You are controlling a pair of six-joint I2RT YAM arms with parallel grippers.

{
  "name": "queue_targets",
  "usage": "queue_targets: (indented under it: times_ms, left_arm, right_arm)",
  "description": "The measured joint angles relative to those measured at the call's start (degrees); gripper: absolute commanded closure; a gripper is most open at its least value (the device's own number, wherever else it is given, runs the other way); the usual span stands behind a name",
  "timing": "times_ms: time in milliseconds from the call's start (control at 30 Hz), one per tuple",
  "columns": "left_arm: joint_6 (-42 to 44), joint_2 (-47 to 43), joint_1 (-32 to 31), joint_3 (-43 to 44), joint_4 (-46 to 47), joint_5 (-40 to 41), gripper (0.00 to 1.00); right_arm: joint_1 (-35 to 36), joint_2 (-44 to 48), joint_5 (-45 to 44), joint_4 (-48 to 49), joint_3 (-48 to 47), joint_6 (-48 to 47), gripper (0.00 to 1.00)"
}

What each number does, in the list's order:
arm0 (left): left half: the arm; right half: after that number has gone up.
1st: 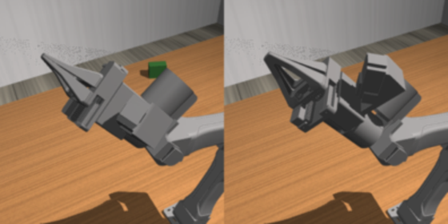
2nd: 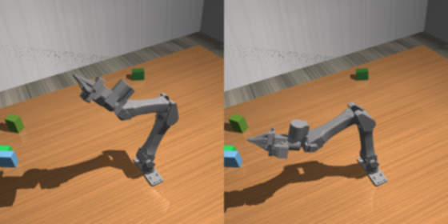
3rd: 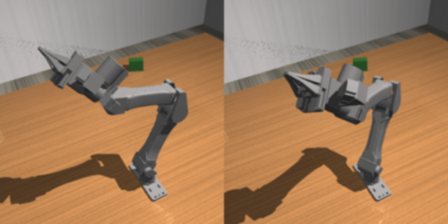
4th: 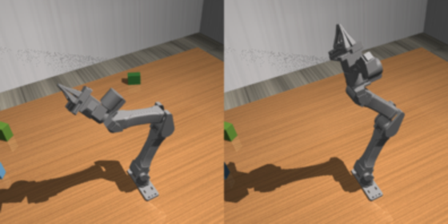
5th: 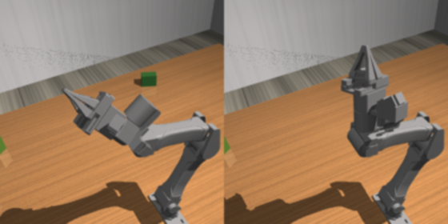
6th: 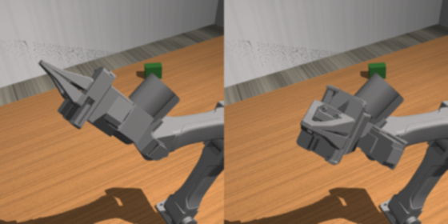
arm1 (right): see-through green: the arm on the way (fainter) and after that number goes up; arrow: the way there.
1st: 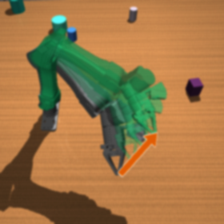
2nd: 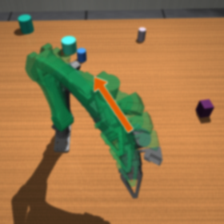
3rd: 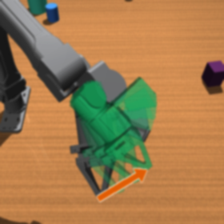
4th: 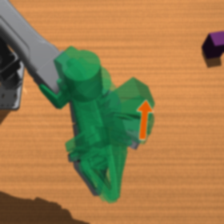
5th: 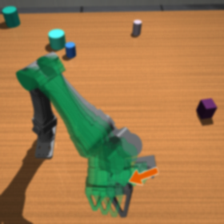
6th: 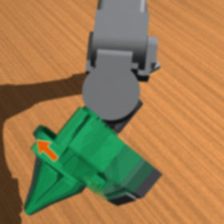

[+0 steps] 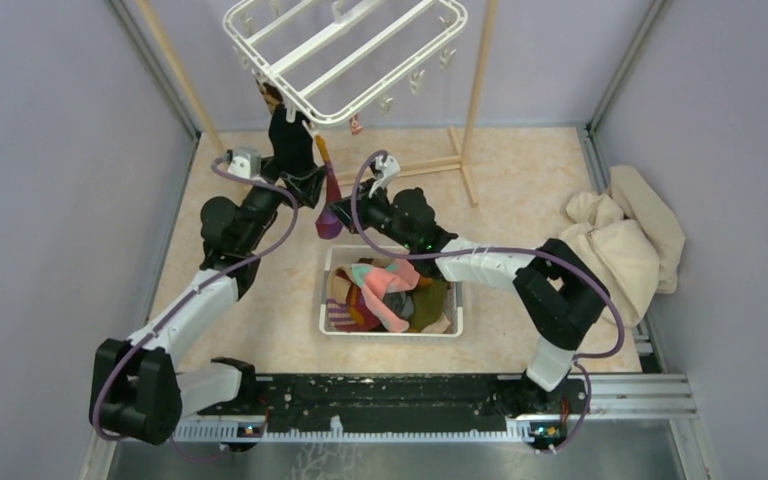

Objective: Remove the socks clipped to the hanger
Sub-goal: Remove the sock from the hanger.

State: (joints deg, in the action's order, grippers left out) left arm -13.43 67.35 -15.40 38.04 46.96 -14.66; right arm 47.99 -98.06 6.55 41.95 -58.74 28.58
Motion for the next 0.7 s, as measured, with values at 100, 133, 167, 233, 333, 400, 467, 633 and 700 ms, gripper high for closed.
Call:
queue_targets:
  times_ms: [100,133,167,233,333,400,467,633,700]
  left_arm:
    - [0.0,-2.4,0.0,0.1,-2.9,1.2,0.01]
    - [0.0,-3.2,0.0,0.1,-4.0,1.6,0.01]
    - [0.0,-4.1,0.0,0.3,-5.5,2.1,0.01]
    - [0.0,-5.7,0.0,0.8,-7.8,3.0,0.01]
    - [-0.2,-8.0,0.0,2.0,-11.5,4.2,0.01]
    - [-0.4,-9.0,0.0,2.9,-13.3,4.9,0.01]
    - [-0.7,-9.7,0.0,4.2,-15.5,5.8,0.01]
    - [-1.2,-10.2,0.0,9.5,-22.4,9.1,0.01]
    - [-1.5,-11.0,0.0,10.6,-24.6,10.5,0.01]
  right_arm:
    - [0.5,0.0,-0.1,-1.8,-1.0,-1.0,1.0]
    - [0.8,0.0,-0.3,-2.7,-1.5,-1.6,1.0]
    - [1.1,0.0,-0.5,-3.3,-2.0,-2.1,1.0]
    - [2.1,0.0,-1.2,-5.2,-3.1,-3.4,1.0]
    - [3.9,0.0,-2.7,-7.7,-4.9,-5.7,1.0]
    - [5.1,0.0,-4.1,-9.5,-6.0,-7.3,1.0]
    - [6.1,0.0,-5.7,-10.8,-7.0,-8.7,1.0]
    - [7.6,0.0,-10.3,-13.7,-8.8,-11.8,1.0]
    - [8.1,0.0,-12.6,-14.7,-9.2,-13.2,1.0]
